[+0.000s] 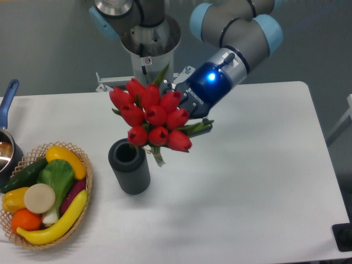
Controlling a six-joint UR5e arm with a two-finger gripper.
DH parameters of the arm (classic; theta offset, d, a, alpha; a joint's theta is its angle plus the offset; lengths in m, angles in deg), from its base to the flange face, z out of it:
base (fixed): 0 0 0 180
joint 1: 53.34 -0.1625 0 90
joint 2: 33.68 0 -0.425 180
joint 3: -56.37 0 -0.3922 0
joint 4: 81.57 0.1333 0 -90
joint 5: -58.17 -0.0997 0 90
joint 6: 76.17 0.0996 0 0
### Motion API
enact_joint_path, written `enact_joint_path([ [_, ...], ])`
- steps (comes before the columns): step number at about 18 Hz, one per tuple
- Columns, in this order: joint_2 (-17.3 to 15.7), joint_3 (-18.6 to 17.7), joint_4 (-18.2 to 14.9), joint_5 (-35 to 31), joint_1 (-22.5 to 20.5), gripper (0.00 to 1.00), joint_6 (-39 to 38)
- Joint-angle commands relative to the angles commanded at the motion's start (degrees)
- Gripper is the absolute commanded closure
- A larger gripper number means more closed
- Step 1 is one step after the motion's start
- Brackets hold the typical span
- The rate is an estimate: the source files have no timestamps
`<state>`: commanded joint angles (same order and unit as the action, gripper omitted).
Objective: Insert the flowers into the vase
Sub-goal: 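Carry the red tulip bunch with the gripper over the grey vase, then lower the tulip stems into the vase opening with the gripper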
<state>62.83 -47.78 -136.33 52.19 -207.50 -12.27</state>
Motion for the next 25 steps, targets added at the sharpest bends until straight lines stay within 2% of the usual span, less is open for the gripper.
enact_joint_path([
  [3,-0.97,-0.88,0.0,0.89,1.14,0.62,0.0],
  [7,-0.62,-1.23,0.18,0.89,2.9,0.62,0.7],
  [25,-0.62,-9.14,0.44,0.09,4.22,0.62,8.17],
])
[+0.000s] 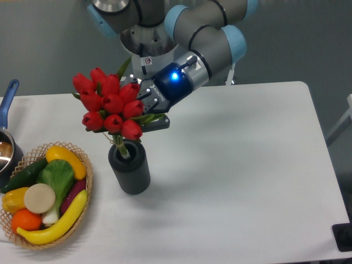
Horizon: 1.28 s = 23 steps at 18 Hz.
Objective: Insert the flowers into the vase
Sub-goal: 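Lower the tulip stems into the vase opening with the gripper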
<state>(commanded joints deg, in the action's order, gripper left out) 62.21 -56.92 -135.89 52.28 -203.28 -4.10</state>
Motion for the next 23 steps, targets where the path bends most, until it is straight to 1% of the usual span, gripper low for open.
enact_joint_path([
  [3,0.0,-2.19,0.09,-0.7,0.0,0.62,0.36],
  [8,0.61,-3.87,0.44,-2.1,0.09,0.62,3.07],
  [10,1.05,-4.39,0.35,-3.34,0.09,0.62,5.18],
  [20,3.86,-4.66,0.44,-3.6,-0.09,0.62,6.59],
  [23,4.31,-6.15,0.44,-3.6,-0.44,0.62,11.15],
])
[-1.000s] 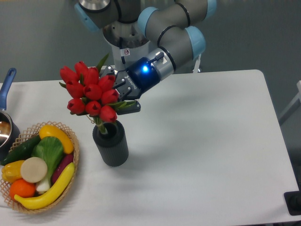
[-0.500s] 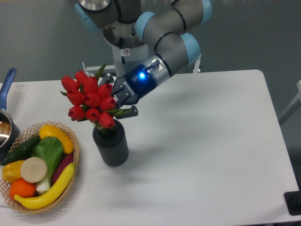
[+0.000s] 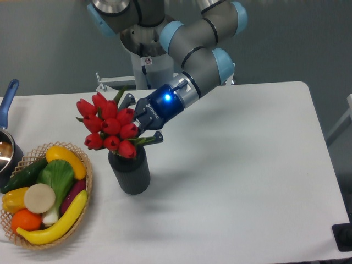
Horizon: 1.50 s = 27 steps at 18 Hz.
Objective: Insert the flowers into the vase
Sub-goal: 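Lower the tulip stems into the vase opening with the gripper, then open the gripper and lift it away from the tulips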
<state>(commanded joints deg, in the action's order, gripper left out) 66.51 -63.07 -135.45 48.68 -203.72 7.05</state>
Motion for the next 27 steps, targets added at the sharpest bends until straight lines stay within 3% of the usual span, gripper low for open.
enact_joint_path([
  [4,0.53,-0.44,0.0,-0.26,-0.18,0.62,1.33],
  [7,0.44,-0.45,0.0,-3.94,-0.27,0.61,1.33],
  [9,0.44,-0.1,0.0,-4.22,-0.27,0.55,1.33],
  [11,0.53,-0.09,0.0,-4.31,-0.18,0.55,1.33],
  [14,1.05,-0.01,0.0,-4.39,-0.18,0.44,1.51],
  [15,1.14,-0.01,0.09,-4.31,-0.18,0.35,1.51],
  [17,1.14,0.17,0.09,-4.39,-0.18,0.05,1.51],
  [18,1.14,0.17,0.09,-4.31,-0.18,0.0,1.42],
  [21,0.7,-0.01,0.09,-4.74,-0.27,0.0,1.42],
  [27,-1.22,0.87,0.09,-13.52,-0.97,0.0,1.51],
])
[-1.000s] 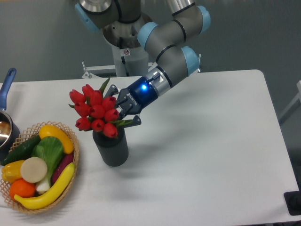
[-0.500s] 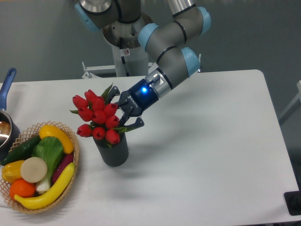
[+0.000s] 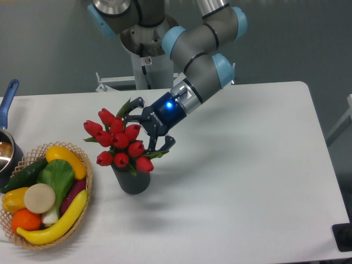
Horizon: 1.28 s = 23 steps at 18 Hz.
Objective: Insert the flowers into the vase
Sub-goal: 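Open the gripper and lift it away from the tulips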
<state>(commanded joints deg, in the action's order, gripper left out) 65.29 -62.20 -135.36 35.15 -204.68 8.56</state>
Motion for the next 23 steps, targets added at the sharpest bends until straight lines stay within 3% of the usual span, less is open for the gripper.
enact_joint_path([
  [7,-5.09,3.24,-0.09,-11.33,-2.99,0.0,0.0],
  [10,-6.42,7.72,0.0,-18.01,-3.78,0.0,-0.17],
  [13,-6.34,13.08,0.0,-22.76,-5.09,0.0,-0.35],
  [17,-5.63,20.29,-0.35,-34.0,-6.07,0.0,0.09],
  [19,-5.37,23.46,-1.23,-40.07,-6.07,0.0,3.93],
  [23,-5.54,24.7,-6.49,-46.94,-6.42,0.0,16.76],
])
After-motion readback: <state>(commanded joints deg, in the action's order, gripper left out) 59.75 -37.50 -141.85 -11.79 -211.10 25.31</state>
